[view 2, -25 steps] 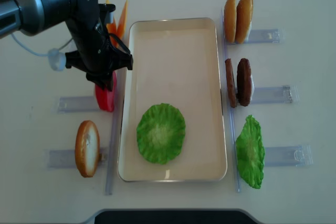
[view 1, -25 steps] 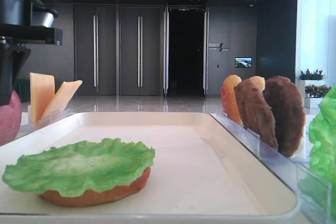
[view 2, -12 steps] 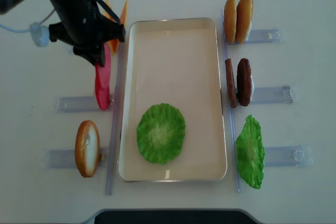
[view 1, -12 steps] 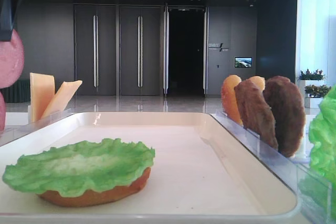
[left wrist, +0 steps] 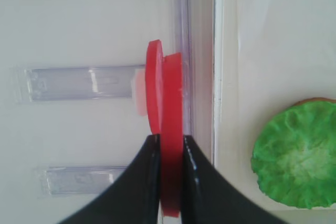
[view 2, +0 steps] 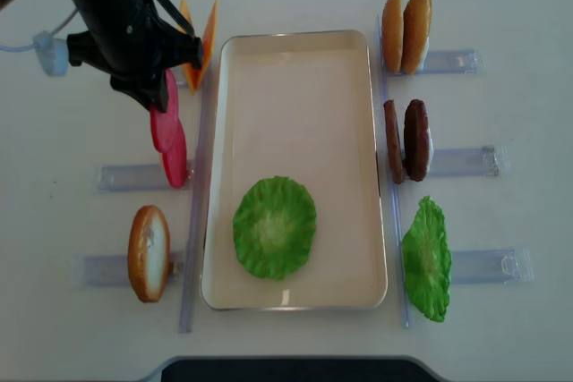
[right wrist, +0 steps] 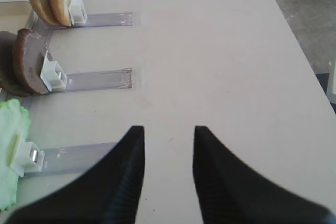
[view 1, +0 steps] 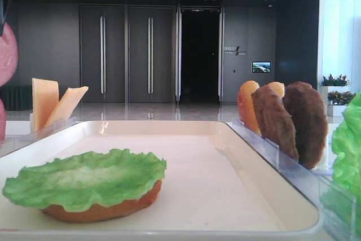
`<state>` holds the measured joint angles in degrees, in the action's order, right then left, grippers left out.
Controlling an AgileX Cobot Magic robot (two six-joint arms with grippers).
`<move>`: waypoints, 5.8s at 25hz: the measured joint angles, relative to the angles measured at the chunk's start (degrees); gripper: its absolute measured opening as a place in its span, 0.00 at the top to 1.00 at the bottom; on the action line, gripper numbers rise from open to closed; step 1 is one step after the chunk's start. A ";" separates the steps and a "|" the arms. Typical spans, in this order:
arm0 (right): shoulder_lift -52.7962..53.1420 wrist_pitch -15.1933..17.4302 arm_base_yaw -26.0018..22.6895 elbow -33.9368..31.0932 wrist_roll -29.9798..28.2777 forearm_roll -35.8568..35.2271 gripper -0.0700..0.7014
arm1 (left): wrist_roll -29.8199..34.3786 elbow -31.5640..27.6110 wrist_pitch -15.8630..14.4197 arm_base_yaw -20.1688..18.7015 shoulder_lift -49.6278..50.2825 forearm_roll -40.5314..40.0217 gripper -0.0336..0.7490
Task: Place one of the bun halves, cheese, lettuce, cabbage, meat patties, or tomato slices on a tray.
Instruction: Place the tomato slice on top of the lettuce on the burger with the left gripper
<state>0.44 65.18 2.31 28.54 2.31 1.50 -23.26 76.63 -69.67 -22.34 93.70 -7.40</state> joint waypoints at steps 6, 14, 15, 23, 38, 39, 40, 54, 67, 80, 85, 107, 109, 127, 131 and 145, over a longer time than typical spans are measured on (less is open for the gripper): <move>0.00 0.00 0.00 0.00 0.00 0.00 0.58 | 0.88 -0.39 -0.04 0.00 -6.83 2.29 0.88; 0.00 0.00 0.00 0.00 0.00 0.00 0.58 | 0.82 -12.69 -0.55 0.00 -21.32 3.07 0.88; 0.00 0.00 0.00 0.00 0.00 0.00 0.58 | 0.52 -14.38 -0.66 0.00 -23.55 3.36 0.88; 0.00 0.00 0.00 0.00 0.00 0.00 0.58 | -1.07 -21.62 -1.39 0.00 -34.89 3.99 0.88; 0.00 0.00 0.00 0.00 0.00 0.00 0.58 | 24.72 -33.92 25.81 0.00 -35.26 45.79 0.88; 0.00 0.00 0.00 0.00 0.00 0.00 0.58 | 29.71 -35.34 27.21 0.00 -35.26 52.20 0.88; 0.00 0.00 0.00 0.00 0.00 0.00 0.58 | 34.23 -36.41 28.09 0.00 -35.26 57.94 0.88; 0.00 0.00 0.00 0.00 0.00 0.00 0.58 | 47.85 -41.10 31.39 0.00 -33.25 74.22 0.88; 0.00 0.00 0.00 0.00 0.00 0.00 0.58 | 60.19 -41.10 31.99 0.00 -16.57 83.54 0.88; 0.00 0.00 0.00 0.00 0.00 0.00 0.59 | 69.13 -41.10 30.10 0.00 -5.81 88.55 0.88; 0.00 0.00 0.00 0.00 0.00 0.00 0.59 | 70.07 -41.04 30.09 0.00 -3.29 88.55 0.88; 0.00 0.00 0.00 0.00 0.00 0.00 0.59 | 69.13 -41.42 30.23 0.00 -3.10 85.29 0.88; 0.00 0.00 0.00 0.00 0.00 0.00 0.59 | 69.68 -43.23 31.20 0.00 -3.10 85.95 0.88; 0.00 0.00 0.00 0.00 0.00 0.00 0.59 | 86.42 -48.73 32.67 0.00 -3.10 101.82 0.88; 0.00 0.00 0.00 0.00 0.00 0.00 0.59 | 86.63 -48.73 32.72 0.00 -3.10 101.82 0.88; 0.00 0.00 0.00 0.00 0.00 0.00 0.59 | 86.68 -48.73 33.55 0.00 -3.10 101.82 0.39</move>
<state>0.44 65.18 2.31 28.54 2.31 1.50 63.42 27.90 -36.12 -22.34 90.60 94.42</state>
